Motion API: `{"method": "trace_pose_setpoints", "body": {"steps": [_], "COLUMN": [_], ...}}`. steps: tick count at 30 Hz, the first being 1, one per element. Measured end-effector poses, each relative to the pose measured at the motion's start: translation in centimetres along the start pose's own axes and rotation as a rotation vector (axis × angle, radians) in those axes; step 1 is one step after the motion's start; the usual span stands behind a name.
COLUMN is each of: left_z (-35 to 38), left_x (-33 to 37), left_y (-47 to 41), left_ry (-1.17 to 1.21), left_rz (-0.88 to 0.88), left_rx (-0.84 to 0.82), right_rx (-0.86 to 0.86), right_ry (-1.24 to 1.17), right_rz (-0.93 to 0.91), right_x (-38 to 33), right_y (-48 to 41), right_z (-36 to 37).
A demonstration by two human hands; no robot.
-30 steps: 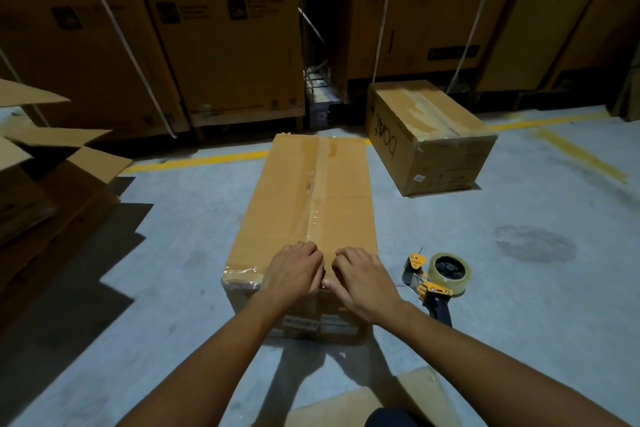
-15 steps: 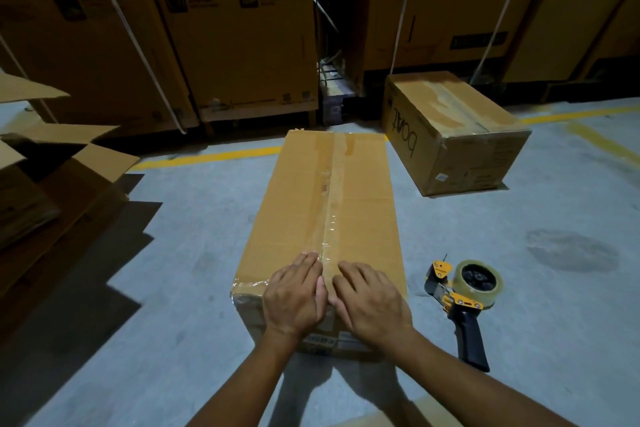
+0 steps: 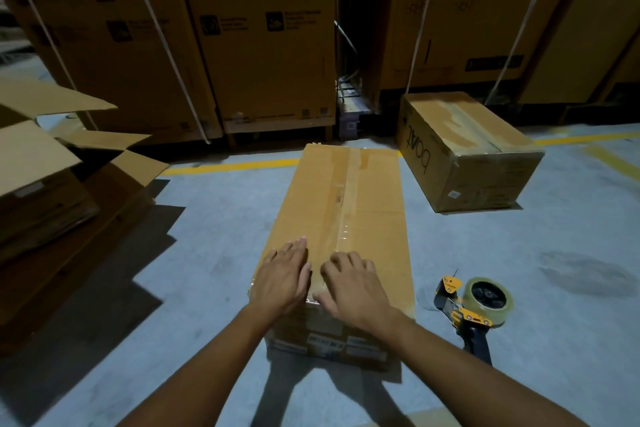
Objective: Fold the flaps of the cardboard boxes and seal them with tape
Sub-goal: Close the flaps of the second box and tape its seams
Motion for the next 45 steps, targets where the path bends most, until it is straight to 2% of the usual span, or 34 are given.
{"method": "trace_pose_setpoints", "body": {"steps": [3, 7, 10, 13, 16, 18, 20, 22, 26, 31, 35, 38, 40, 43, 45], "left_z": [0.2, 0.6, 0.8, 0.9, 1.1, 1.3, 1.1, 0.3, 0.7, 0.9, 2.4, 2.8, 3.1, 2.7, 1.3], "left_x": [0.1, -0.3, -0.3, -0.6, -1.3, -2.0, -2.5, -3.9, -7.0, -8.2, -9.3, -9.3, -9.1, -8.8, -8.2], "left_y": [0.5, 2.0, 2.5, 2.1, 2.2, 2.8, 2.9, 2.3, 2.4, 4.0, 4.3, 4.4, 4.3, 4.0, 3.6], "left_ry": [0.033, 0.090, 0.046, -0.025, -0.135, -0.084, -0.002, 0.110, 0.411, 0.786, 1.028, 1.110, 1.063, 0.796, 0.534], "left_rz": [0.051, 0.111, 0.138, 0.024, -0.254, -0.404, -0.447, -0.454, -0.504, -0.647, -0.666, -0.722, -0.783, -0.784, -0.709], "left_rx": [0.109, 0.372, 0.449, 0.328, 0.024, -0.119, -0.141, -0.057, 0.153, 0.517, 0.622, 0.583, 0.427, 0.148, 0.079], "right_rx": [0.014, 0.014, -0.084, -0.171, -0.188, -0.268, -0.287, -0.239, -0.095, 0.130, 0.197, 0.156, 0.107, -0.011, -0.099], "right_ry": [0.026, 0.050, 0.056, 0.043, 0.023, -0.009, -0.028, -0.052, -0.104, -0.005, 0.029, 0.029, 0.037, -0.107, -0.170], "right_rz": [-0.046, -0.150, -0.181, -0.148, -0.172, -0.140, -0.106, -0.111, -0.264, -0.329, -0.325, -0.314, -0.307, -0.279, -0.267], "right_x": [-0.5, -0.9, -1.1, -0.9, -1.6, -2.0, -2.8, -3.8, -5.8, -5.9, -6.0, -6.2, -6.4, -6.0, -5.2], "right_y": [-0.1, -0.6, -0.7, -0.8, -0.6, -0.5, -1.1, -2.6, -4.7, -4.5, -4.9, -4.7, -4.3, -3.3, -2.4], "right_z": [1.7, 3.2, 4.5, 4.8, 3.7, 3.0, 1.6, 0.2, 0.5, 3.4, 3.4, 3.4, 3.2, 2.5, 1.9]}}
Point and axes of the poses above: each hand's wrist, its own y-axis away from the middle knuckle, its own z-axis out of the palm, x = y × z, the point moved 8 cm from there along -y, towards the middle knuckle, and after that the axes turned 6 degrees about -z, right-handed, at the moved point
